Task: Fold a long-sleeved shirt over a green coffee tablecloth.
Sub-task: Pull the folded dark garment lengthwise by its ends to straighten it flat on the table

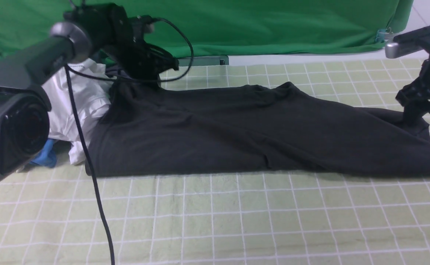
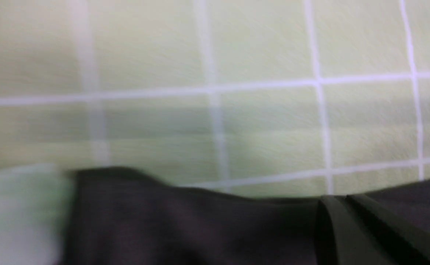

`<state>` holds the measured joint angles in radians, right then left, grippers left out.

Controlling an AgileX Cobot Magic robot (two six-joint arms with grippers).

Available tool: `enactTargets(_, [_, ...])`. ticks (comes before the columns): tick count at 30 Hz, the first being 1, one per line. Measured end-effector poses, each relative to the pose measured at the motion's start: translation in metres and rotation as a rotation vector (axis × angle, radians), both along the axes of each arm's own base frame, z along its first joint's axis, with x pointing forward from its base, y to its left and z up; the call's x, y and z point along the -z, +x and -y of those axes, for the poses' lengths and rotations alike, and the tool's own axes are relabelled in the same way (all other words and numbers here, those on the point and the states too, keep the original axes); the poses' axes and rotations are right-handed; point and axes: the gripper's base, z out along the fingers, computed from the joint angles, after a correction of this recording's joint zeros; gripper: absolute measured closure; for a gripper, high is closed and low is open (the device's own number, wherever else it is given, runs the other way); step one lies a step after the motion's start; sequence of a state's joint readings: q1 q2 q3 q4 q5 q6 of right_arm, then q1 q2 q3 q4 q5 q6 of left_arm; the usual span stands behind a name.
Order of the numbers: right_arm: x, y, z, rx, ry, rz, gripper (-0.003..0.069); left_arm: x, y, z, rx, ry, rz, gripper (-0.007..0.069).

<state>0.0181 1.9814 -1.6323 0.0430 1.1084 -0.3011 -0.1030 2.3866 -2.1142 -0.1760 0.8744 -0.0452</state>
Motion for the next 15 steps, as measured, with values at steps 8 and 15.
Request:
enactTargets(8, [0.041, 0.018, -0.005, -0.031, 0.046, -0.003, 0.0214, -0.071, -0.026, 0.019, 0.175, -0.022, -0.024, 0.0613])
enactTargets(15, [0.071, 0.024, -0.001, -0.019, 0.056, -0.050, 0.0286, -0.092, -0.057, 0.060, 0.308, 0.008, -0.039, 0.0613])
